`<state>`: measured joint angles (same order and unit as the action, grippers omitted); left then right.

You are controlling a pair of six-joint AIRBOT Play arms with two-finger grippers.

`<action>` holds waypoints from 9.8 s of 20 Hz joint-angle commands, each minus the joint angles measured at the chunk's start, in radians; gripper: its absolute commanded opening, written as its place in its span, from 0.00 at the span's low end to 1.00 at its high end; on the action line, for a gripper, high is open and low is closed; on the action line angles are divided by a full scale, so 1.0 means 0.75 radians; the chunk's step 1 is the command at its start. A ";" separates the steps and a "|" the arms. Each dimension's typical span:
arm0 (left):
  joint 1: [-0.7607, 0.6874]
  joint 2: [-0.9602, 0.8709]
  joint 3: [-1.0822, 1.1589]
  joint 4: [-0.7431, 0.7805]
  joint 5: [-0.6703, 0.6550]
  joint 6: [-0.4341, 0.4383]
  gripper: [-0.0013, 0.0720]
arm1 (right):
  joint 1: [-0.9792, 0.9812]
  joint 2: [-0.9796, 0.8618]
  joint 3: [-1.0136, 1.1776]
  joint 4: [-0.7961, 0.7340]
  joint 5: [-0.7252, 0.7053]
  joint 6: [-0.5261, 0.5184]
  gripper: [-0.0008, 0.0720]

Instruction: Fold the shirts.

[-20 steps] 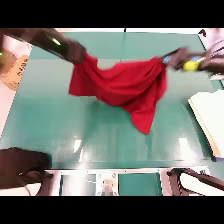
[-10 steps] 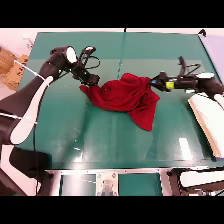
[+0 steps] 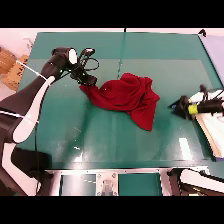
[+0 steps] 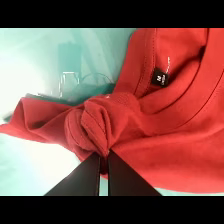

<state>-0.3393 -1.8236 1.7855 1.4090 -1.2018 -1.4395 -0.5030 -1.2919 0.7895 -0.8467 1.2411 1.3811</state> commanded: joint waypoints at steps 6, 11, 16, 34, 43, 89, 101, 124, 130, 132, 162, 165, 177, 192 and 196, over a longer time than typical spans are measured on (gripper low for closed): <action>0.003 -0.001 0.002 -0.006 -0.033 0.009 0.05 | 0.403 0.068 -0.400 0.138 -0.415 0.028 0.52; 0.211 -0.001 0.002 -0.527 -0.041 0.109 0.05 | 0.540 0.064 -0.365 0.209 -0.547 -0.016 0.04; 0.429 -0.001 0.000 -0.723 -0.109 0.206 0.46 | 0.270 0.064 -0.185 0.105 -0.415 -0.041 0.03; 0.204 -0.023 -0.330 -0.768 -0.008 1.039 0.84 | 0.043 0.063 -0.132 0.066 -0.364 -0.076 0.03; 0.218 0.012 -0.128 -0.741 -0.272 0.823 0.05 | 0.044 0.114 -0.018 0.089 -0.213 -0.099 0.03; 0.483 0.124 -0.431 -1.132 0.873 0.427 0.05 | 0.052 -0.656 0.772 0.596 -0.498 -0.416 0.03; 0.488 0.129 -0.386 -1.119 0.767 0.500 0.93 | 0.095 -0.739 0.997 0.591 -0.331 -0.395 0.31; 0.803 0.245 -0.926 -0.677 0.103 0.413 0.74 | -0.401 -0.138 -0.019 0.010 -0.054 -0.298 0.29; 0.773 0.189 -0.926 -0.703 0.035 0.450 0.65 | -0.400 -0.139 -0.100 0.007 -0.075 -0.336 0.48; 0.773 0.189 -0.912 -0.701 -0.036 0.528 0.19 | -0.400 -0.139 -0.111 0.007 -0.074 -0.336 0.57; 0.772 0.423 -0.848 -0.723 -0.136 0.536 0.05 | -0.284 0.005 -0.140 0.114 0.178 -0.251 0.03; 0.772 0.730 -0.792 -0.838 -0.119 0.540 0.05 | -0.286 0.209 0.124 0.311 0.244 -0.240 0.03; 0.772 1.545 0.082 -0.932 0.228 0.419 0.05 | -0.290 0.819 1.245 0.505 -0.356 -0.175 0.03; 0.735 0.890 -0.667 -1.096 0.260 0.466 0.05 | 0.099 0.266 0.443 0.439 -0.554 -0.288 0.03; 0.622 0.525 -0.683 -1.123 0.550 0.501 0.05 | 0.173 -0.176 0.505 0.455 -0.672 -0.338 0.03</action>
<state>0.1715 -1.2610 1.3159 0.6094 -0.9482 -1.1011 -0.4194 -1.2190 1.1717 -0.5091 0.8089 1.1553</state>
